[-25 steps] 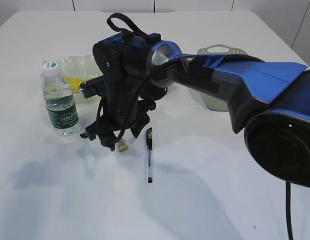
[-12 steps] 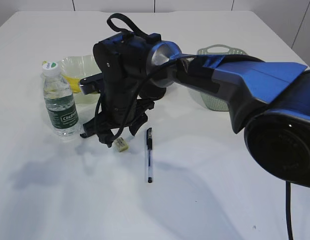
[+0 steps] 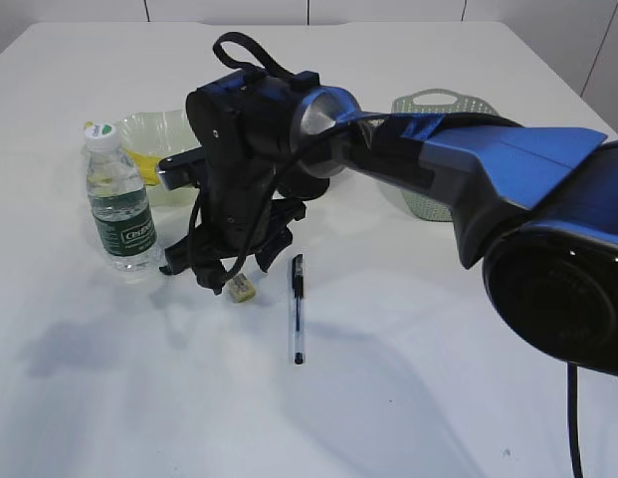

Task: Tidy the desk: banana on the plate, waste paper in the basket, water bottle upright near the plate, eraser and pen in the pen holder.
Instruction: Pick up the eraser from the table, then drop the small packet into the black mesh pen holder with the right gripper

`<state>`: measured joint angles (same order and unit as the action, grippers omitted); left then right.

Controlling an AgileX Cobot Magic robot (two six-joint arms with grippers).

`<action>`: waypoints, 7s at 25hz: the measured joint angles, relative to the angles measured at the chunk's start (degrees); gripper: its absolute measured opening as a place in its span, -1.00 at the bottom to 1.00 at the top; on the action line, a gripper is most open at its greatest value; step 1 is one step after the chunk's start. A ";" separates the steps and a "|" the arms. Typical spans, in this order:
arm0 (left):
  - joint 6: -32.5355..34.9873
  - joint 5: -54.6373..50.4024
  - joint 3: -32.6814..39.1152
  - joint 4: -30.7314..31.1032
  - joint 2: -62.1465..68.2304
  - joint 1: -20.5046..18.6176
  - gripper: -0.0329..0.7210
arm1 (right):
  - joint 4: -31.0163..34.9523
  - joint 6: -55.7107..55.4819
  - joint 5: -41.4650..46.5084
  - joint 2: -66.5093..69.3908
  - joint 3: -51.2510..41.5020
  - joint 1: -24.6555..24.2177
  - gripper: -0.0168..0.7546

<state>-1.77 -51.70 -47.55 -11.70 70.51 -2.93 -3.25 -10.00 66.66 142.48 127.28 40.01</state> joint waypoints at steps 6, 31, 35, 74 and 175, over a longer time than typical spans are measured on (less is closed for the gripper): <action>0.00 0.00 0.00 0.00 0.00 0.00 0.65 | 0.00 0.00 -0.01 0.69 0.00 0.00 0.32; 0.00 -0.25 0.00 0.00 0.00 0.00 0.65 | 0.00 -0.60 0.42 4.04 3.82 0.00 0.31; 0.00 -0.25 0.00 0.00 0.00 0.00 0.65 | 0.00 -0.68 0.42 4.04 3.82 0.00 0.30; 0.00 -0.38 0.00 -1.29 0.00 0.00 0.65 | -1.31 -0.72 2.83 4.85 3.82 0.00 -0.42; 0.00 -0.60 0.00 -4.39 0.00 0.00 0.65 | -15.58 -2.61 -74.12 -11.11 -26.37 -19.70 -0.22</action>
<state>-1.77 -52.30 -47.55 -16.09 70.51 -2.93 -18.83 -12.60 -7.46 131.37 100.91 20.31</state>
